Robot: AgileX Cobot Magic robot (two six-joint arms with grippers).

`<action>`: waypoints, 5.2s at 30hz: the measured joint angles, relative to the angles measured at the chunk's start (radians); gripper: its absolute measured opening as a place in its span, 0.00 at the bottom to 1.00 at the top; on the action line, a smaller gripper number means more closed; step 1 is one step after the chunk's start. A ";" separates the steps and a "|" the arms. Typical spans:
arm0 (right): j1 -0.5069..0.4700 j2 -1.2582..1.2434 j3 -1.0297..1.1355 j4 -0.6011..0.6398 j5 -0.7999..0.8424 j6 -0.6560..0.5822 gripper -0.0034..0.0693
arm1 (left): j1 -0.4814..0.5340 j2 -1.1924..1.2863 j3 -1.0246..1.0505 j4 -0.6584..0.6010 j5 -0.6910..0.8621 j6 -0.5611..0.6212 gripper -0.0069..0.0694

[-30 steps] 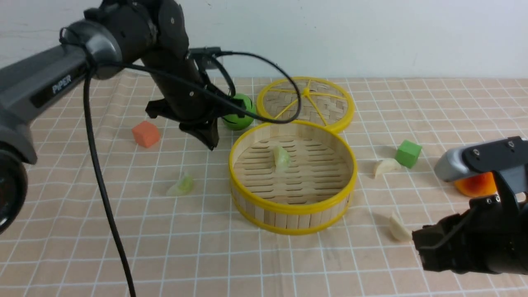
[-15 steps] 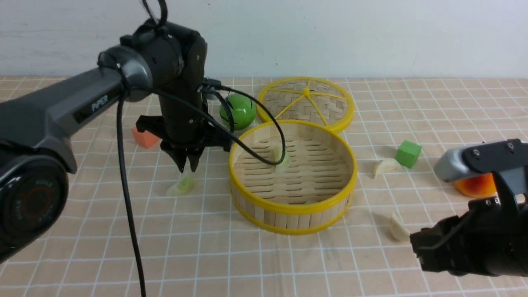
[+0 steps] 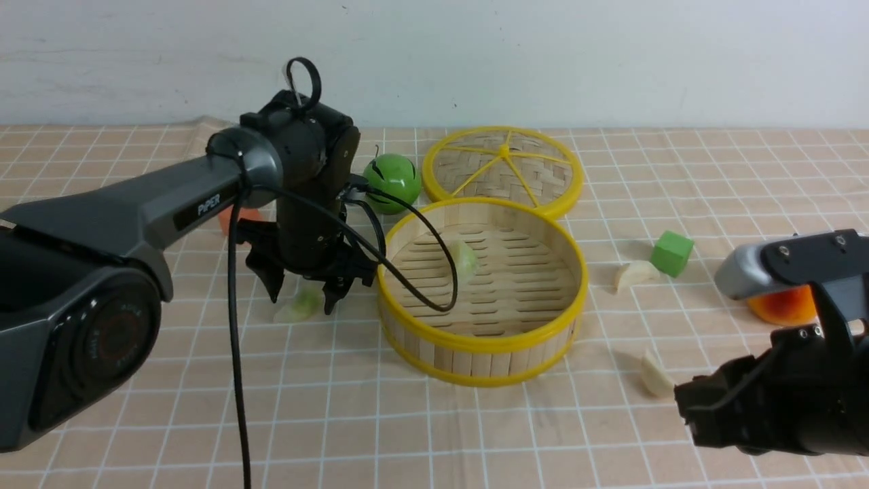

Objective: Put the dumplings into the steamer on the table with the brown tablecloth.
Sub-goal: 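Reach for and grasp a dumpling on the table with the left gripper, then place the dumpling into the bamboo steamer basket with the left gripper, then reach for and grasp a dumpling lying on the table beside the steamer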

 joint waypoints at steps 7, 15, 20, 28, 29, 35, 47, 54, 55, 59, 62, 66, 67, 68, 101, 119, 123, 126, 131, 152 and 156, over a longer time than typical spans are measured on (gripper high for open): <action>0.000 0.000 0.000 0.000 0.001 0.000 0.26 | 0.000 0.004 -0.001 -0.034 0.000 0.001 0.56; 0.000 0.000 0.000 0.000 0.004 0.000 0.27 | -0.002 0.009 -0.003 -0.040 0.007 -0.014 0.35; 0.000 0.000 0.000 0.000 0.004 0.000 0.28 | -0.002 0.009 -0.003 -0.037 0.007 -0.064 0.35; 0.000 0.000 0.000 0.000 0.004 0.000 0.28 | -0.003 0.009 -0.003 -0.037 0.007 -0.086 0.35; 0.000 0.000 0.000 0.000 0.004 0.000 0.28 | -0.003 0.007 -0.003 -0.037 0.007 -0.094 0.35; 0.000 0.000 0.000 0.000 0.004 0.000 0.29 | -0.002 -0.006 -0.001 -0.060 -0.004 -0.111 0.35; 0.000 0.000 0.000 0.000 0.007 0.000 0.30 | -0.002 -0.065 0.000 -0.126 -0.021 -0.111 0.35; 0.000 0.000 0.000 0.000 0.007 0.000 0.31 | -0.002 -0.065 0.000 -0.127 -0.008 -0.122 0.35; 0.000 0.000 0.000 0.002 0.007 0.000 0.31 | -0.002 -0.065 0.000 -0.128 -0.003 -0.135 0.35; 0.000 0.000 0.000 0.006 0.007 0.000 0.31 | -0.002 -0.065 0.000 -0.128 0.000 -0.152 0.35; 0.000 0.000 0.000 0.007 0.007 0.000 0.32 | -0.002 -0.065 0.000 -0.128 0.000 -0.156 0.35; 0.000 0.000 0.000 0.007 0.007 0.000 0.32 | -0.002 -0.065 0.000 -0.128 0.000 -0.160 0.35; 0.000 0.000 0.000 0.007 0.007 0.000 0.32 | -0.002 -0.065 0.000 -0.128 0.000 -0.161 0.35; 0.000 0.000 0.000 0.007 0.007 0.000 0.32 | -0.002 -0.065 0.000 -0.128 0.000 -0.164 0.35; 0.000 0.000 0.000 0.011 0.010 0.000 0.35 | -0.098 -0.194 0.000 -0.487 -0.077 -0.031 0.35; 0.000 0.000 0.000 0.008 0.011 0.000 0.37 | -0.183 -0.059 0.000 -0.405 -0.128 -0.088 0.55; 0.000 0.000 0.000 0.008 0.011 0.000 0.37 | -0.183 -0.101 0.000 -0.394 -0.127 -0.089 0.64; 0.000 0.000 0.000 0.006 0.011 0.000 0.37 | -0.183 -0.182 0.000 -0.354 -0.116 -0.085 0.64; 0.000 0.000 0.000 -0.017 0.005 -0.005 0.37 | -0.183 -0.353 0.000 -0.288 -0.028 -0.079 0.56; -0.203 0.402 -0.346 -0.225 0.039 0.176 0.44 | -0.183 -1.567 0.920 -0.086 -0.175 0.046 0.25; -0.222 0.545 -0.476 -0.226 0.042 0.180 0.56 | -0.183 -1.786 1.189 0.066 -0.304 -0.099 0.25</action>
